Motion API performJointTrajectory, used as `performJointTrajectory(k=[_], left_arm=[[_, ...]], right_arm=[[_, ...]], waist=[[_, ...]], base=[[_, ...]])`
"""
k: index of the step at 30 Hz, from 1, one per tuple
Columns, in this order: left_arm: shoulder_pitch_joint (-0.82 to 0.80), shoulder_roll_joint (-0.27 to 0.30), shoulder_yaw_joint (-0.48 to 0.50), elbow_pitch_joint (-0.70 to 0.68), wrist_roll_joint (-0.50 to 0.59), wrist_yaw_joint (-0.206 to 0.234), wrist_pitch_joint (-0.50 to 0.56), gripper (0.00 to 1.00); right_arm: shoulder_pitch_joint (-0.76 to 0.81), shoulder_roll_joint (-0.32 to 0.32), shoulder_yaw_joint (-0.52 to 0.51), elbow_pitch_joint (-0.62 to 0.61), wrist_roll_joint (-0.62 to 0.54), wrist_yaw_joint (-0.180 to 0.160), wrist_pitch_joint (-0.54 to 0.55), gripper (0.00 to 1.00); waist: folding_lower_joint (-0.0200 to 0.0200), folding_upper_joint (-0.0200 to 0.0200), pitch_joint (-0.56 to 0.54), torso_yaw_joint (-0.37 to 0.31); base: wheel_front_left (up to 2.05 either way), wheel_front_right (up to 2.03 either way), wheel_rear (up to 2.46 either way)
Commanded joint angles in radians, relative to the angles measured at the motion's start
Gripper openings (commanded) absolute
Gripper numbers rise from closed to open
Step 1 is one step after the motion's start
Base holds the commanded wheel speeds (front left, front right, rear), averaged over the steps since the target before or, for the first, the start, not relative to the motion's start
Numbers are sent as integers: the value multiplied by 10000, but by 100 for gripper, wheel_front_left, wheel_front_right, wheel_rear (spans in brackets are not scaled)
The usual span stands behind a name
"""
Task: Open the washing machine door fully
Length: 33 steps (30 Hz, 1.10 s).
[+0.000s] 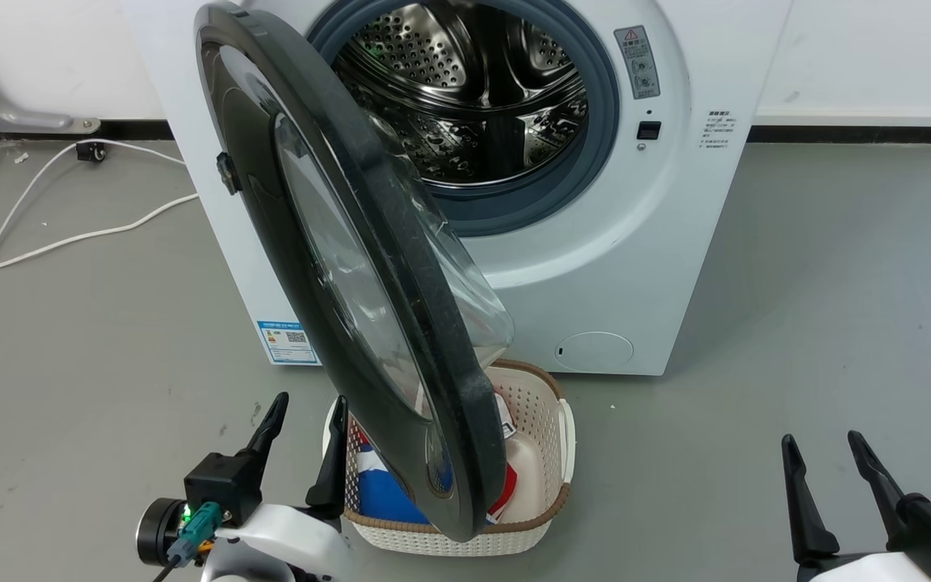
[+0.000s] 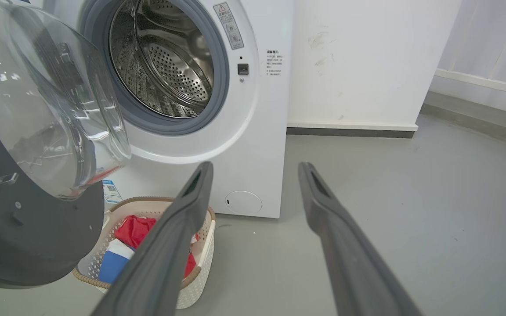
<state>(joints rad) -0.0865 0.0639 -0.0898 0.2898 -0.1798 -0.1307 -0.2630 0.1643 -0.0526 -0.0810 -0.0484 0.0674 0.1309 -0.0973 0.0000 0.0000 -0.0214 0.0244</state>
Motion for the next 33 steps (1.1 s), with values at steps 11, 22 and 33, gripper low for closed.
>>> performJointTrajectory(k=[11,22,33], left_arm=[[-146,64,13,122,92,1,-25,100],[-400,-16,344,-356,124,60,-25,0],[-1439,-93,405,-3210,595,159,-24,0]], right_arm=[[-188,38,81,112,-56,-3,-71,100],[-290,39,143,126,-150,-3,-83,100],[-282,38,123,-14,-351,-3,-44,100]], waist=[[0,0,-8,-59],[0,0,3,-81],[0,0,72,-5]], base=[[0,0,0],[0,0,0],[0,0,0]])
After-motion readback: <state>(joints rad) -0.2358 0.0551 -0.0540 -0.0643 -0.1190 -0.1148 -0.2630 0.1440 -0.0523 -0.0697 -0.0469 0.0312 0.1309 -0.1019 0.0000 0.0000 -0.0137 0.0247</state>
